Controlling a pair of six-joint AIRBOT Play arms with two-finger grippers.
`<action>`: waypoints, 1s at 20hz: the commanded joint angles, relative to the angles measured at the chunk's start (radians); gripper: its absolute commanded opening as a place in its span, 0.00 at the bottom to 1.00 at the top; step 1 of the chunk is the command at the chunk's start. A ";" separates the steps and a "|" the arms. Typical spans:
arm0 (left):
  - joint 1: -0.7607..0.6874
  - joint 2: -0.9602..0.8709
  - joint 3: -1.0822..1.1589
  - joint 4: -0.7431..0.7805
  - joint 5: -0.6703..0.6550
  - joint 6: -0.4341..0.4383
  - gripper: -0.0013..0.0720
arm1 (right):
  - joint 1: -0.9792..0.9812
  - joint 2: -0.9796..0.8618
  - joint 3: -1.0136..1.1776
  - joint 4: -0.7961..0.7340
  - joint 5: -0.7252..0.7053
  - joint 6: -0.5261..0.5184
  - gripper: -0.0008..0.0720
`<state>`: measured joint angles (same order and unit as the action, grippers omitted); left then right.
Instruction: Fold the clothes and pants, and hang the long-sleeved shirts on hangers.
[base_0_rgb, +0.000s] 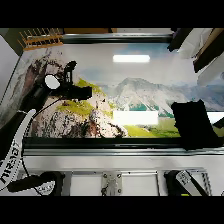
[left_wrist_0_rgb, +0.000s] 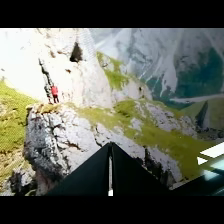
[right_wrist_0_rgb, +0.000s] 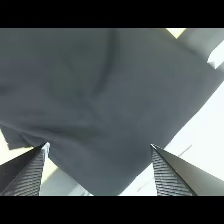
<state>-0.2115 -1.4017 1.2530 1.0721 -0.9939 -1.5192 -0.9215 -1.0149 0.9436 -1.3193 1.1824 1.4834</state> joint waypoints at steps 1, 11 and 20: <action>-0.001 0.000 0.000 0.000 0.000 0.001 0.03 | 0.065 0.086 0.061 0.118 -0.005 -0.029 1.00; -0.001 0.000 0.000 -0.001 0.003 0.001 0.03 | 0.854 0.084 0.035 0.265 0.000 -0.086 1.00; -0.001 0.000 0.000 0.000 0.003 0.001 0.03 | 1.049 0.014 0.031 0.268 0.000 -0.085 0.05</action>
